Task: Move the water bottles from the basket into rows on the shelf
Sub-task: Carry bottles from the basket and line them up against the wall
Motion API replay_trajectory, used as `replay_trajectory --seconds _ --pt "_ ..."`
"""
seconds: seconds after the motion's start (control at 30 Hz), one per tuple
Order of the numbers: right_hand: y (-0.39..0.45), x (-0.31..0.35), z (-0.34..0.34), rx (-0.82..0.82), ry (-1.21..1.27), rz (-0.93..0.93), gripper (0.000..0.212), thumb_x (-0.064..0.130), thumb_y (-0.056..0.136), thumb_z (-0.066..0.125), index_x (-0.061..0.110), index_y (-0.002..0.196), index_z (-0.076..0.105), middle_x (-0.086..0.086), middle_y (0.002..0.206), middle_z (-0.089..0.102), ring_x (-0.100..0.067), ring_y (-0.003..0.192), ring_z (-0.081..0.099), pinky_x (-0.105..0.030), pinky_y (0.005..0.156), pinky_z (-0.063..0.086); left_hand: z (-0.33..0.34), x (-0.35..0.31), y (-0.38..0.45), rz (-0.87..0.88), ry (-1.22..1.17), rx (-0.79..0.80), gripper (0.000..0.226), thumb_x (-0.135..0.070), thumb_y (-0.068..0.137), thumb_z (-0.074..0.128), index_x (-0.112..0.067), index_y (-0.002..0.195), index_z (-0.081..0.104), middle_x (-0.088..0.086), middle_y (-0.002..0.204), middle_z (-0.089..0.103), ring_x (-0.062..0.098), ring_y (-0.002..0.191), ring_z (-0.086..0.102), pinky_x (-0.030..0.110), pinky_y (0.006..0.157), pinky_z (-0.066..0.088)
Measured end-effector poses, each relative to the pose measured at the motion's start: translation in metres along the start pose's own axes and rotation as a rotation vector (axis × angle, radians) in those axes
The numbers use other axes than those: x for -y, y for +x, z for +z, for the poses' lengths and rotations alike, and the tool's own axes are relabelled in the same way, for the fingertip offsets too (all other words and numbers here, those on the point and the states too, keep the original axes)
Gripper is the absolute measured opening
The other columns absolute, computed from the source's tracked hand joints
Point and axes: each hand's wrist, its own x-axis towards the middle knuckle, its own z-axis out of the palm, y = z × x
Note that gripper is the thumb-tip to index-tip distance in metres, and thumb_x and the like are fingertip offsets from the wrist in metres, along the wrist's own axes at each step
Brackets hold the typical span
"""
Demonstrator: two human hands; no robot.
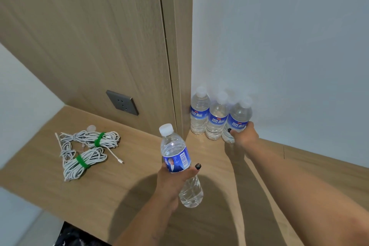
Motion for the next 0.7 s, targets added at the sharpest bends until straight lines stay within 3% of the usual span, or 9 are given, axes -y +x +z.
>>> replay_trajectory --seconds 0.13,0.2,0.3,0.37,0.47,0.7 --pt "-0.002 -0.004 0.007 -0.005 0.107 0.094 0.055 0.022 0.081 0.072 0.004 0.125 0.044 -0.013 0.115 0.06 -0.034 0.103 0.059 -0.038 0.081 0.047 -0.004 0.0 0.002 -0.001 -0.007 0.001 0.087 -0.036 0.033 0.09 -0.01 0.111 0.063 0.01 0.098 0.074 0.028 0.094 0.071 0.045 0.087 0.057" --pt "-0.007 -0.005 0.014 -0.021 0.18 0.18 0.069 0.027 0.071 0.081 0.002 0.123 0.044 -0.013 0.113 0.059 -0.033 0.103 0.058 -0.039 0.081 0.048 -0.005 0.0 0.003 0.003 0.0 0.008 0.087 -0.035 0.033 0.091 -0.011 0.112 0.063 0.01 0.099 0.074 0.028 0.094 0.071 0.043 0.084 0.058" --pt "-0.011 -0.005 0.032 -0.068 0.182 0.208 0.106 0.039 0.054 0.09 0.003 0.136 0.034 -0.015 0.135 0.05 -0.034 0.126 0.048 -0.047 0.101 0.046 -0.007 -0.003 0.006 0.016 0.012 0.017 0.084 -0.034 0.034 0.089 -0.009 0.11 0.064 0.012 0.097 0.074 0.029 0.093 0.071 0.044 0.084 0.058" --pt "-0.014 0.002 0.043 -0.094 0.207 0.202 0.116 0.038 0.057 0.09 0.003 0.145 0.022 -0.017 0.147 0.036 -0.033 0.138 0.033 -0.046 0.109 0.037 -0.008 -0.004 0.009 0.021 0.028 0.019 0.079 -0.033 0.036 0.089 -0.009 0.107 0.066 0.012 0.095 0.074 0.03 0.092 0.071 0.047 0.085 0.058" --pt "-0.012 0.012 0.054 -0.151 0.277 0.237 0.12 0.035 0.059 0.091 0.003 0.146 0.016 -0.018 0.15 0.028 -0.033 0.14 0.028 -0.045 0.109 0.035 -0.013 -0.006 0.012 0.017 0.029 0.021 0.066 -0.025 0.045 0.088 -0.008 0.105 0.066 0.014 0.095 0.073 0.03 0.089 0.071 0.044 0.082 0.058" --pt "-0.007 0.012 0.065 -0.225 0.357 0.25 0.118 0.029 0.058 0.092 0.005 0.146 0.017 -0.016 0.149 0.028 -0.031 0.139 0.027 -0.043 0.108 0.034 -0.025 -0.009 0.017 0.004 0.008 -0.007 0.047 -0.003 0.064 0.085 -0.009 0.106 0.065 0.012 0.095 0.073 0.029 0.09 0.07 0.042 0.08 0.057"
